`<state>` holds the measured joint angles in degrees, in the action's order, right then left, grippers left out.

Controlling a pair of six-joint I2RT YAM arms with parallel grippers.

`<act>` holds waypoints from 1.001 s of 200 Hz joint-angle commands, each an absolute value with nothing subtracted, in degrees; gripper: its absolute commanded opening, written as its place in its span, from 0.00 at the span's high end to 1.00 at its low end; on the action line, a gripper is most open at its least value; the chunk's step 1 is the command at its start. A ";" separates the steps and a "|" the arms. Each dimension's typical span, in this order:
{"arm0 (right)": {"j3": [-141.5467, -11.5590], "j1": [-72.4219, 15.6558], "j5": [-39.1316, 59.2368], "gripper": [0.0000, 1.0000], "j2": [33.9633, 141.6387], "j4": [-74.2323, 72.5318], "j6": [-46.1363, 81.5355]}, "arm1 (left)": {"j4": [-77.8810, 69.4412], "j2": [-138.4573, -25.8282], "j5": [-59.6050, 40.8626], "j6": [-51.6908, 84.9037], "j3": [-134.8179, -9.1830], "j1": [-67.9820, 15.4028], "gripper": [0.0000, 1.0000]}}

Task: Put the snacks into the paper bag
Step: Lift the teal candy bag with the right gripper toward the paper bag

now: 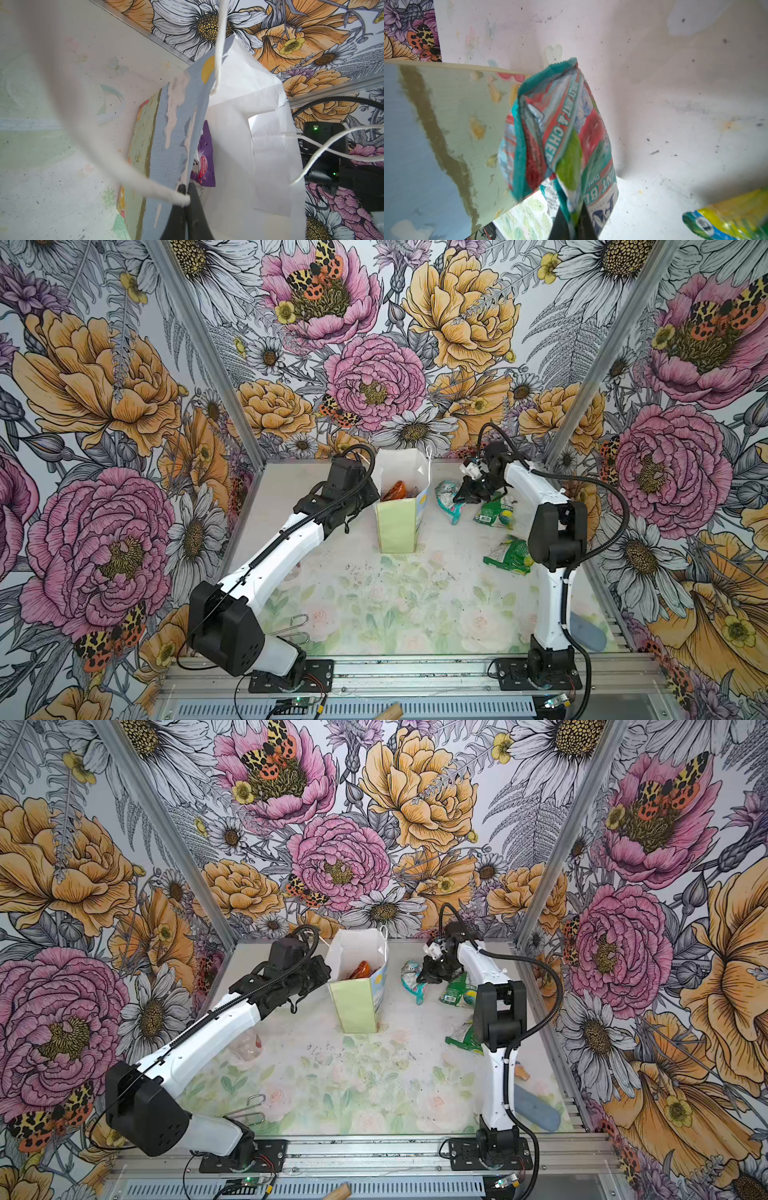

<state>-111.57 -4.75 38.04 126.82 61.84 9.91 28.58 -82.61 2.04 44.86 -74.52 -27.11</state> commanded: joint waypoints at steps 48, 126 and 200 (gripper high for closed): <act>-110.21 -4.37 46.56 1.00 111.21 54.35 23.47 | 28.21 -81.38 1.14 45.09 -73.69 -26.46 1.00; -115.96 -9.62 35.86 1.00 96.92 43.51 38.21 | 28.06 -81.36 1.06 45.35 -73.63 -26.33 1.00; -132.80 -22.50 28.97 1.00 105.69 41.40 41.20 | 27.97 -81.32 1.06 45.37 -73.74 -26.46 1.00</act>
